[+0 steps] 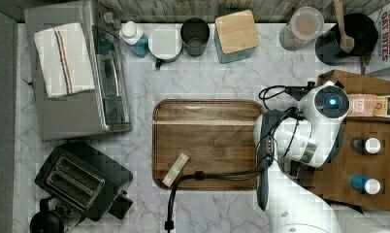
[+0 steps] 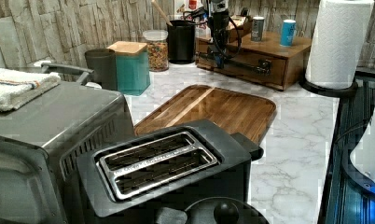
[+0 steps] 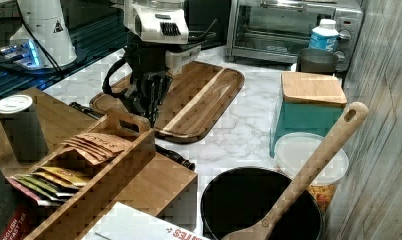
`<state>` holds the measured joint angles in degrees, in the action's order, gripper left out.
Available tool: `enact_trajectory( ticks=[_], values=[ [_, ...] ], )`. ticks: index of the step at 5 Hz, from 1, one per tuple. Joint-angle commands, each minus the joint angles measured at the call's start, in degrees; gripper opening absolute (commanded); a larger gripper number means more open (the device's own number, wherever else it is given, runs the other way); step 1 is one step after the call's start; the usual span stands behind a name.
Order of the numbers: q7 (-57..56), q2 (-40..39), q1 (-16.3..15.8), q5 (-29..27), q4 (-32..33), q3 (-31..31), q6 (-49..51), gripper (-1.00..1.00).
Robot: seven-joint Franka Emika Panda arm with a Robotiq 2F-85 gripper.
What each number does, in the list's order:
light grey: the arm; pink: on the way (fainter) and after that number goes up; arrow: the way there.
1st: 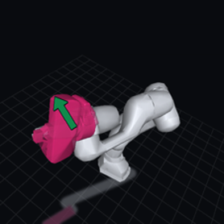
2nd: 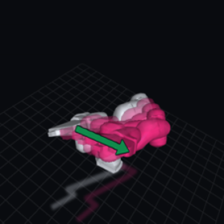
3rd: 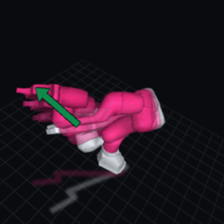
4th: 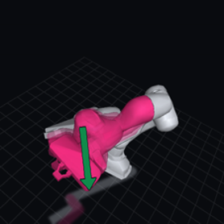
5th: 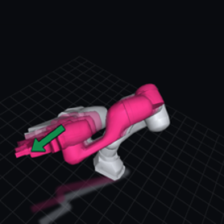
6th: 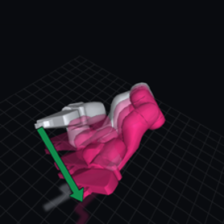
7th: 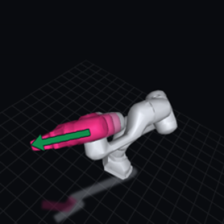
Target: Close the drawer.
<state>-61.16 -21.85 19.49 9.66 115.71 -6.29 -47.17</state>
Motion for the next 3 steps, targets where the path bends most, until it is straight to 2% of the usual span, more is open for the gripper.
enact_trajectory(
  ticks=[1,3],
  values=[
    [0.6,4.5,6.8,2.9,-4.5,-8.2,-1.6,-1.00],
    [0.4,4.5,6.1,2.5,-4.5,-9.0,-1.7,-1.00]
  ],
)
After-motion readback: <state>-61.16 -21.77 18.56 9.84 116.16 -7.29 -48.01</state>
